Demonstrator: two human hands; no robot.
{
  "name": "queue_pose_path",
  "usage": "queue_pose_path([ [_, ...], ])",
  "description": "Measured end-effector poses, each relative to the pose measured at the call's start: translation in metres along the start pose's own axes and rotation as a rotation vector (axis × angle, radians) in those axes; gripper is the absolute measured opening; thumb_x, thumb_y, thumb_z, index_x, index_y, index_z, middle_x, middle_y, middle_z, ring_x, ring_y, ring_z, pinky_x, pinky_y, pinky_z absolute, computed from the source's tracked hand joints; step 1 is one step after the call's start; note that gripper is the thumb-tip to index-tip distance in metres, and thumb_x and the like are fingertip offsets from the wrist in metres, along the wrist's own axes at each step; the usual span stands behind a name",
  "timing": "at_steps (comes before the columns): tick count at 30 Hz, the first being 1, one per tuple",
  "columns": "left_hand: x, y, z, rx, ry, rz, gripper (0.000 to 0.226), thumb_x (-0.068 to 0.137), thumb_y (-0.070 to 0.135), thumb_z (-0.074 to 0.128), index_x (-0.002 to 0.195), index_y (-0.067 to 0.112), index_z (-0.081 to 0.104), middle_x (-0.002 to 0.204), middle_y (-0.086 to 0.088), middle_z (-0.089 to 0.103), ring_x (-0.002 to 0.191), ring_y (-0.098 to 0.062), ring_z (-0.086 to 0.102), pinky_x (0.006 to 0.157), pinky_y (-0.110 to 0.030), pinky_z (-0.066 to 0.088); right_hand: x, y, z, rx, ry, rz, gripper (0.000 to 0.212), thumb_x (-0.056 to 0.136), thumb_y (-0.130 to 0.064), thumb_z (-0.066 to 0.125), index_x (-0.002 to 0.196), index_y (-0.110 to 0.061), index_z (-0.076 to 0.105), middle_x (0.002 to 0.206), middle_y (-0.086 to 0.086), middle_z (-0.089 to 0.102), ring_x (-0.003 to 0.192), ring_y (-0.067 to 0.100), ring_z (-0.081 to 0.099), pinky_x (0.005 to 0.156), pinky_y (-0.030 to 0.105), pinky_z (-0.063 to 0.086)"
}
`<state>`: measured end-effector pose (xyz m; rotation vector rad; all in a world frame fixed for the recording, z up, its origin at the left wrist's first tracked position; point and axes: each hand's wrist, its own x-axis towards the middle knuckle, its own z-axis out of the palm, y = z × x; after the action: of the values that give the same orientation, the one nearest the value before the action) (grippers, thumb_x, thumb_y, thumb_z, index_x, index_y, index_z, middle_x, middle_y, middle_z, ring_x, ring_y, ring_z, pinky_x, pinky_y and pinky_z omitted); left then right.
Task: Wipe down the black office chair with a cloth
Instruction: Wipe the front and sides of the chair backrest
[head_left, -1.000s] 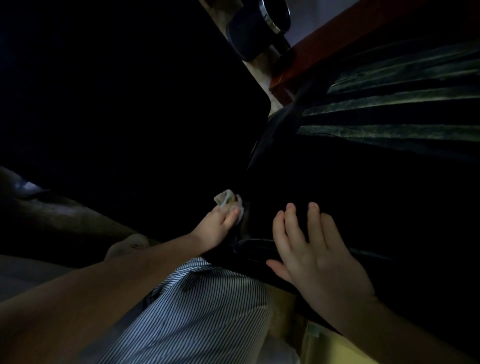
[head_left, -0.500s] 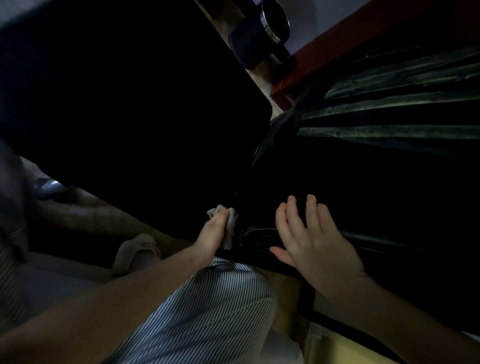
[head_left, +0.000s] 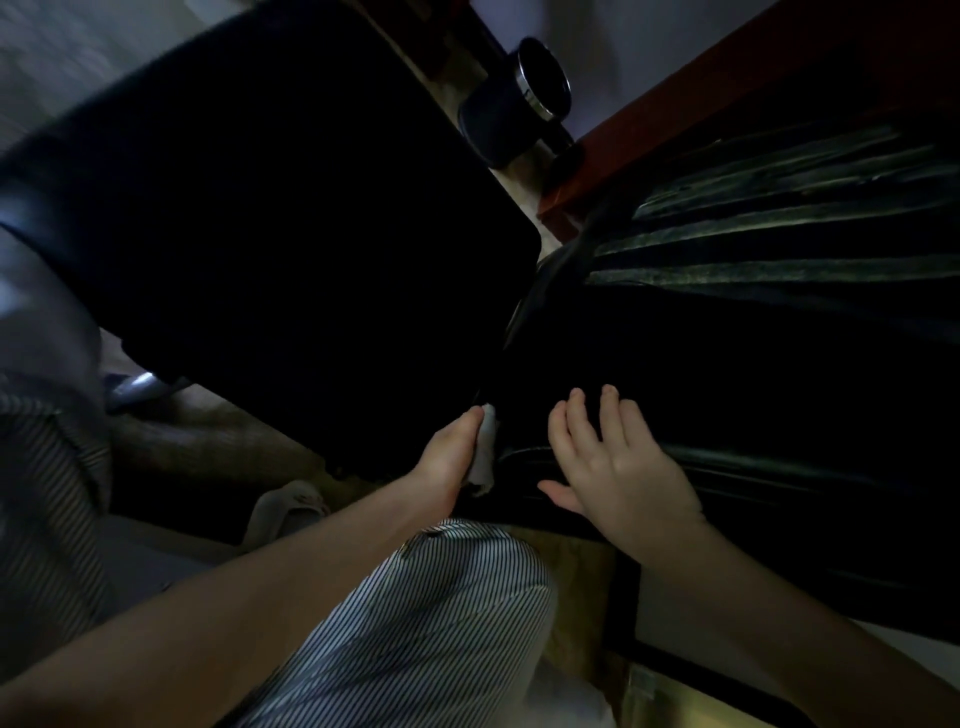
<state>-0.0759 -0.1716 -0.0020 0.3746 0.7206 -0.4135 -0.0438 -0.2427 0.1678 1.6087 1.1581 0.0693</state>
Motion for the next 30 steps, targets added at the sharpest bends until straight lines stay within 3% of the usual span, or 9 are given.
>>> queue_pose_path([
  [3, -0.009, 0.01, 0.011, 0.124, -0.063, 0.251, 0.041, 0.094, 0.046, 0.044, 0.113, 0.012, 0.057, 0.107, -0.008, 0.064, 0.098, -0.018, 0.061, 0.093, -0.036, 0.047, 0.0, -0.002, -0.004, 0.055, 0.008, 0.052, 0.083, 0.061, -0.067, 0.07, 0.112, 0.0, 0.067, 0.108, 0.02, 0.067, 0.097, 0.039, 0.064, 0.083, 0.043, 0.049],
  [5, -0.025, 0.018, 0.027, 0.251, -0.076, 0.483, 0.023, 0.098, 0.036, 0.043, 0.1, 0.02, 0.059, 0.096, 0.0, 0.061, 0.09, -0.01, 0.058, 0.084, -0.027, 0.047, 0.001, -0.003, -0.008, 0.181, 0.033, 0.099, 0.083, 0.052, -0.056, 0.082, 0.107, 0.005, 0.068, 0.105, 0.024, 0.067, 0.094, 0.043, 0.063, 0.08, 0.045, 0.051],
  [8, -0.03, 0.013, 0.046, 0.465, 0.022, 0.778, 0.022, 0.093, 0.039, 0.045, 0.098, 0.025, 0.061, 0.1, -0.008, 0.058, 0.094, -0.017, 0.057, 0.081, -0.032, 0.049, -0.003, -0.002, -0.019, 0.331, 0.08, 0.18, 0.076, 0.046, -0.04, 0.09, 0.102, 0.007, 0.068, 0.099, 0.024, 0.068, 0.092, 0.041, 0.065, 0.078, 0.047, 0.053],
  [11, -0.024, -0.002, 0.039, 0.516, 0.167, 0.748, 0.026, 0.098, 0.033, 0.042, 0.111, 0.016, 0.058, 0.11, -0.011, 0.049, 0.1, -0.02, 0.051, 0.088, -0.031, 0.043, -0.012, 0.004, -0.027, 0.351, 0.111, 0.217, 0.073, 0.045, -0.036, 0.09, 0.102, 0.005, 0.069, 0.099, 0.022, 0.069, 0.095, 0.039, 0.064, 0.082, 0.047, 0.052],
  [17, -0.02, -0.013, 0.025, 0.434, 0.295, 0.323, 0.037, 0.1, 0.029, 0.03, 0.125, 0.01, 0.05, 0.122, -0.02, 0.051, 0.105, -0.029, 0.049, 0.084, -0.032, 0.038, -0.036, 0.02, -0.021, 0.391, 0.165, 0.259, 0.072, 0.047, -0.032, 0.091, 0.108, -0.002, 0.069, 0.108, 0.02, 0.068, 0.099, 0.039, 0.064, 0.084, 0.049, 0.051],
  [20, -0.029, -0.004, 0.035, 0.533, 0.344, 0.423, 0.038, 0.099, 0.032, 0.032, 0.127, 0.013, 0.049, 0.124, -0.02, 0.05, 0.108, -0.034, 0.05, 0.09, -0.038, 0.04, -0.05, 0.024, -0.021, 0.402, 0.203, 0.291, 0.072, 0.052, -0.031, 0.089, 0.113, -0.001, 0.066, 0.114, 0.021, 0.065, 0.104, 0.039, 0.062, 0.091, 0.049, 0.047],
  [24, -0.049, 0.007, 0.054, 0.641, 0.351, 0.613, 0.033, 0.099, 0.033, 0.034, 0.119, 0.014, 0.053, 0.119, -0.017, 0.049, 0.106, -0.032, 0.049, 0.087, -0.034, 0.04, -0.071, 0.027, -0.021, 0.413, 0.222, 0.303, 0.074, 0.056, -0.031, 0.087, 0.12, -0.002, 0.062, 0.123, 0.021, 0.06, 0.114, 0.038, 0.057, 0.101, 0.048, 0.027],
  [27, -0.071, 0.009, 0.072, 0.694, 0.344, 0.742, 0.029, 0.099, 0.034, 0.035, 0.112, 0.017, 0.053, 0.117, -0.013, 0.045, 0.108, -0.029, 0.045, 0.094, -0.039, 0.039, -0.084, 0.034, -0.026, 0.408, 0.258, 0.327, 0.072, 0.059, -0.032, 0.085, 0.121, -0.002, 0.061, 0.124, 0.02, 0.06, 0.115, 0.038, 0.056, 0.102, 0.048, 0.026],
  [30, -0.099, 0.012, 0.096, 0.775, 0.29, 0.972, 0.023, 0.099, 0.029, 0.04, 0.104, 0.015, 0.056, 0.106, -0.006, 0.047, 0.104, -0.025, 0.045, 0.09, -0.036, 0.039, -0.097, 0.043, -0.033, 0.387, 0.311, 0.367, 0.067, 0.063, -0.032, 0.082, 0.119, -0.002, 0.062, 0.121, 0.02, 0.061, 0.114, 0.038, 0.057, 0.101, 0.048, 0.026],
])
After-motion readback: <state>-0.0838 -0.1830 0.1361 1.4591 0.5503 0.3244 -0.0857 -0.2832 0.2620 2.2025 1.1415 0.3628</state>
